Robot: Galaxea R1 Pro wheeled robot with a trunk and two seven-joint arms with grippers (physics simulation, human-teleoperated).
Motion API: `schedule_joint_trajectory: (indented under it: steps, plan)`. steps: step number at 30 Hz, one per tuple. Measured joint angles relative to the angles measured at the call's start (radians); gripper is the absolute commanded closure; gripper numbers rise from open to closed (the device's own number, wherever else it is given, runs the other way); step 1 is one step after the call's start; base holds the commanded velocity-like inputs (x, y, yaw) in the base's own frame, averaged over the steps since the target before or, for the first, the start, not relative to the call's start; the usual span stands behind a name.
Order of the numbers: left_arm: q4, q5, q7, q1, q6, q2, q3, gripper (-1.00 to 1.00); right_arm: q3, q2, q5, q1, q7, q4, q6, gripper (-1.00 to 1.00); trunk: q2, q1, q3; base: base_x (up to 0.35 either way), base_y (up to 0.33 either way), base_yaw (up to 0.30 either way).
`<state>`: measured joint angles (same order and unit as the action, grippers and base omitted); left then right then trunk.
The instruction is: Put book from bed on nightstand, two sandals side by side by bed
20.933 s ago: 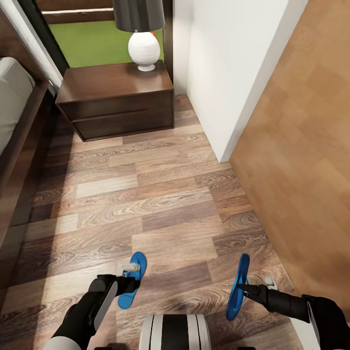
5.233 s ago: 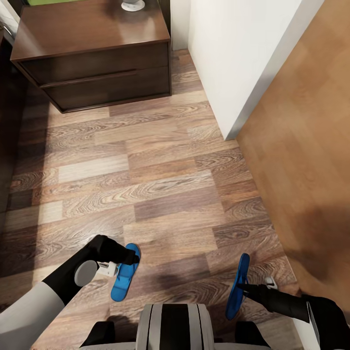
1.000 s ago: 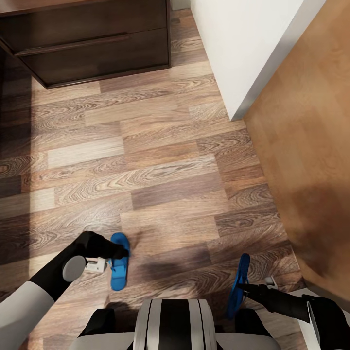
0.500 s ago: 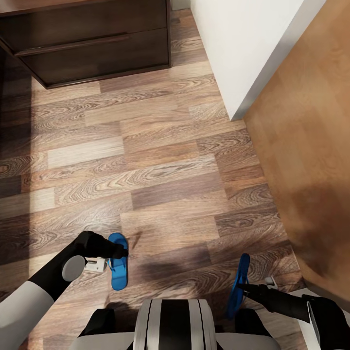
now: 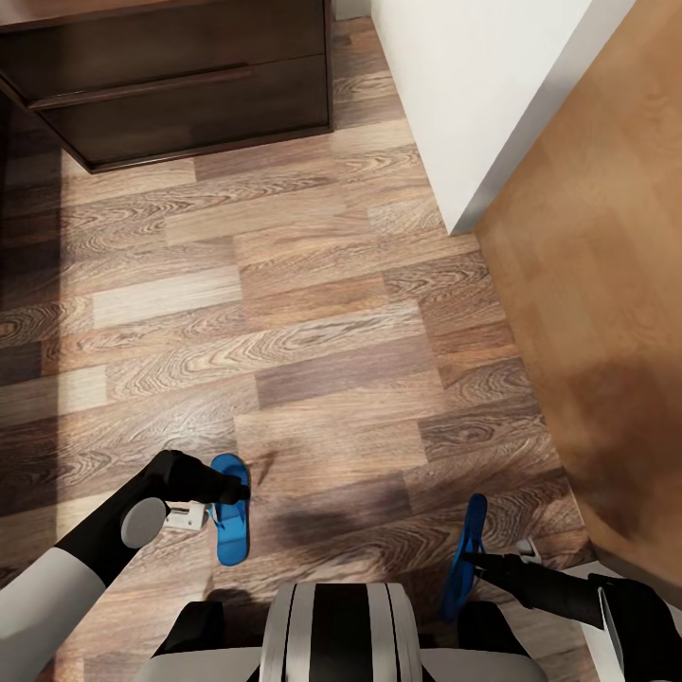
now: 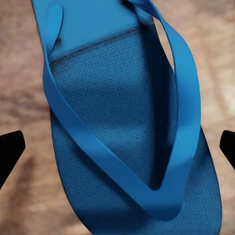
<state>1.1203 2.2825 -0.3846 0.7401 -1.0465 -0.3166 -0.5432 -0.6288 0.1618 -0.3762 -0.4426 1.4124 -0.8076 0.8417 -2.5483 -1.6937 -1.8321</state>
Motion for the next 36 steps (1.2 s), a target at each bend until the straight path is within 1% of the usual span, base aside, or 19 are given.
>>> schedule_joint_trajectory:
  steps: [36]
  plan:
    - [0.0, -0.001, 0.0, 0.0, 0.0, 0.0, 0.0, -1.0, -0.001, 0.0, 0.0, 0.0, 0.0, -0.001, 0.0, 1.0, 0.0, 0.0, 0.0, 0.0, 0.0, 0.0]
